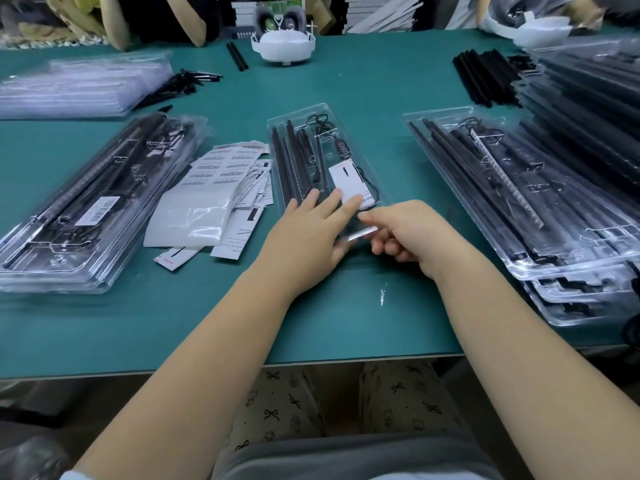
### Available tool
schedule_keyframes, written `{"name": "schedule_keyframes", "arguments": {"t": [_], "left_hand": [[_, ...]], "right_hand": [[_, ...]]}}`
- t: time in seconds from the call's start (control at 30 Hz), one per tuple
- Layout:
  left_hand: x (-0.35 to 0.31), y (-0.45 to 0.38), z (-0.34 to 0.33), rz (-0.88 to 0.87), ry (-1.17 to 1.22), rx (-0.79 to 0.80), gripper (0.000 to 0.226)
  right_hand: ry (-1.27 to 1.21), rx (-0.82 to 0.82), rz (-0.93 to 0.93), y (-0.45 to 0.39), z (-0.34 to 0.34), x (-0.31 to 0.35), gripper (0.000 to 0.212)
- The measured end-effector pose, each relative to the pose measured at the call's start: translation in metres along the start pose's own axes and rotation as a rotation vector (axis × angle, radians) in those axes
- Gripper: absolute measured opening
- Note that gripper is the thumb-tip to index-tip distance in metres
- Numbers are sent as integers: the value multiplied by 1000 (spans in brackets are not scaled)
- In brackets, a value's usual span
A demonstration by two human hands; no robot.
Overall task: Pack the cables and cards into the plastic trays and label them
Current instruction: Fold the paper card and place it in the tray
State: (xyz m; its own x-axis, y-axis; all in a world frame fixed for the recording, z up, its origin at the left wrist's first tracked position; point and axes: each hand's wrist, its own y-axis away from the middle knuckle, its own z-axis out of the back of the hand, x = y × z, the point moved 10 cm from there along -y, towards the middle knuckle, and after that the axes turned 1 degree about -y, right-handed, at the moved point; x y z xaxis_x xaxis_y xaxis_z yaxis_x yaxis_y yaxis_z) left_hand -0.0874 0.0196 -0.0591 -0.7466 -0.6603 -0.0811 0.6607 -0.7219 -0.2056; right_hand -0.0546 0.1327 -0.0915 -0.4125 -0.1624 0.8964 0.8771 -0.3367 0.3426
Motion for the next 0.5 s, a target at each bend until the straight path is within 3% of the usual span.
{"name": "schedule_keyframes", "arguments": {"t": [0.13,0.27,0.4,0.5], "left_hand": [[1,1,-4,-2,-74,38,62],[-12,11,11,-105,-37,-31,58],[-12,21,36,-134,157,-179,52],[10,23,44,-40,522,-234,34]], "right_hand": [[-225,-28,-10,-1,5,-4,41],[-414,-60,-7,-4,16,-9,31],[-235,-129,42,-7,18,-6,27],[-185,-64,20,-9,13,-7,41]]}}
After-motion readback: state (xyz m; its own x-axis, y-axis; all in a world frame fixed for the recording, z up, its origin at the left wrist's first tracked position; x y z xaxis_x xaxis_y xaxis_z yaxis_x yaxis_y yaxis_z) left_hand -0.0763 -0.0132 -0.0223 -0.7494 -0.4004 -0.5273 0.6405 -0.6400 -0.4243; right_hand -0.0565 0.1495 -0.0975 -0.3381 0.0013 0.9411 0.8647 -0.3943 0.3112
